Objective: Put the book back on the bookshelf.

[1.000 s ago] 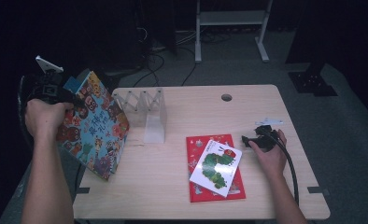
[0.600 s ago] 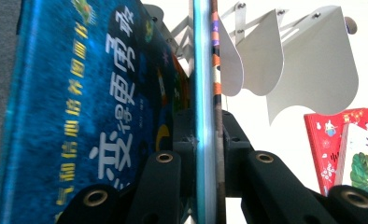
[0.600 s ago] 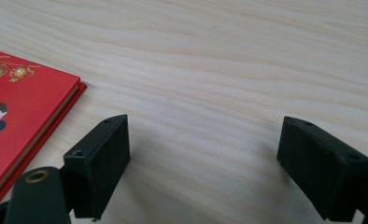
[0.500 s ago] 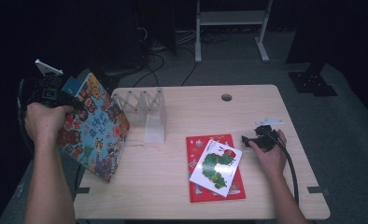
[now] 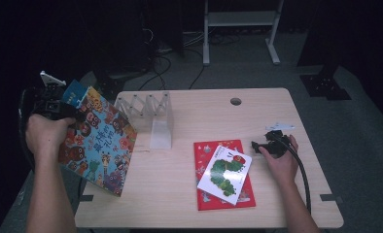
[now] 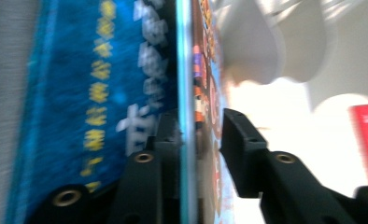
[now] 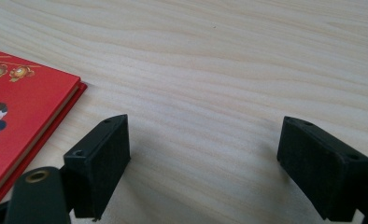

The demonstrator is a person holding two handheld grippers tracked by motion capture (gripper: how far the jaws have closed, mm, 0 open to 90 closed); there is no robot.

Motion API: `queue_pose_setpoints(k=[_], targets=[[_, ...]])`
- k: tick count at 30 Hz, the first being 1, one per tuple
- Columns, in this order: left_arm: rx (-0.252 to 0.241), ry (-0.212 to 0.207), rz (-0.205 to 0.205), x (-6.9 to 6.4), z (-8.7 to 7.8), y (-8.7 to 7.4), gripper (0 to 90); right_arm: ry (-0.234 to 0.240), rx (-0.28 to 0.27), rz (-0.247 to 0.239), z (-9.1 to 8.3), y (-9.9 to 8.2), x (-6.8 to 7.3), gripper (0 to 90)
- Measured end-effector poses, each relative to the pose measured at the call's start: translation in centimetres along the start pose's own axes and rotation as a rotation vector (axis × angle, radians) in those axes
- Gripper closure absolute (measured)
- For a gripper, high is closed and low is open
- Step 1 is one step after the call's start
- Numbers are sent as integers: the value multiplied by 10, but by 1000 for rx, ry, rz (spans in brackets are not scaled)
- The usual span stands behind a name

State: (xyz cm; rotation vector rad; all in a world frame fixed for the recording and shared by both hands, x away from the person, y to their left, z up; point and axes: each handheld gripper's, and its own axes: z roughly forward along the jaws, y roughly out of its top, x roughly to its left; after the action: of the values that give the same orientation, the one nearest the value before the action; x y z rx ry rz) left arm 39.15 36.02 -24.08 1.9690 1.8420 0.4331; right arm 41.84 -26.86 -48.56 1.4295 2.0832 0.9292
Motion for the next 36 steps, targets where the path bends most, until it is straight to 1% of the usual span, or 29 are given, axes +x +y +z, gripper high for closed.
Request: queue_pose_setpoints(k=[1,4,5,7,9,10,11,12,14,15,17,19,21,22,23,24,26,29,30,36], targets=[[9,14,0,1,0,-1,632,0,0,0,0,0,0,158],[0,2,-2,5,-1,-3,635,0,0,0,0,0,0,158],[-6,7,4,5,-2,-3,633,0,0,0,0,0,0,158],[-28,31,9,3,-8,-2,602,0,0,0,0,0,0,158],[-56,44,20,2,-16,-1,594,0,0,0,0,0,0,158],[-66,22,25,2,-20,0,600,0,0,0,0,0,0,158],[-71,19,29,1,-21,0,601,0,0,0,0,0,0,158],[-69,32,37,-1,-23,1,601,0,0,0,0,0,0,158],[-78,22,49,-3,-26,1,601,0,0,0,0,0,0,158],[-81,26,56,-5,-27,1,602,0,0,0,0,0,0,157],[-92,13,70,-9,-28,0,613,0,0,0,0,0,0,158],[-90,6,87,-12,-28,0,623,0,0,0,0,0,0,157],[-92,-20,101,-16,-27,0,631,0,0,0,0,0,0,157],[-88,-20,114,-18,-27,0,639,0,0,0,0,0,0,157],[-90,-30,122,-21,-26,-1,640,0,0,0,0,0,0,158],[-92,-49,130,-23,-26,-2,659,0,0,0,0,0,0,157],[-90,-56,144,-28,-24,-3,677,0,-1,1,0,0,0,158],[-77,-82,173,-36,-19,-6,709,0,-1,1,0,0,0,158],[-71,-85,181,-39,-16,-7,726,0,-1,1,0,0,0,157],[-36,-142,230,-59,2,-14,846,0,0,1,0,0,0,158]])
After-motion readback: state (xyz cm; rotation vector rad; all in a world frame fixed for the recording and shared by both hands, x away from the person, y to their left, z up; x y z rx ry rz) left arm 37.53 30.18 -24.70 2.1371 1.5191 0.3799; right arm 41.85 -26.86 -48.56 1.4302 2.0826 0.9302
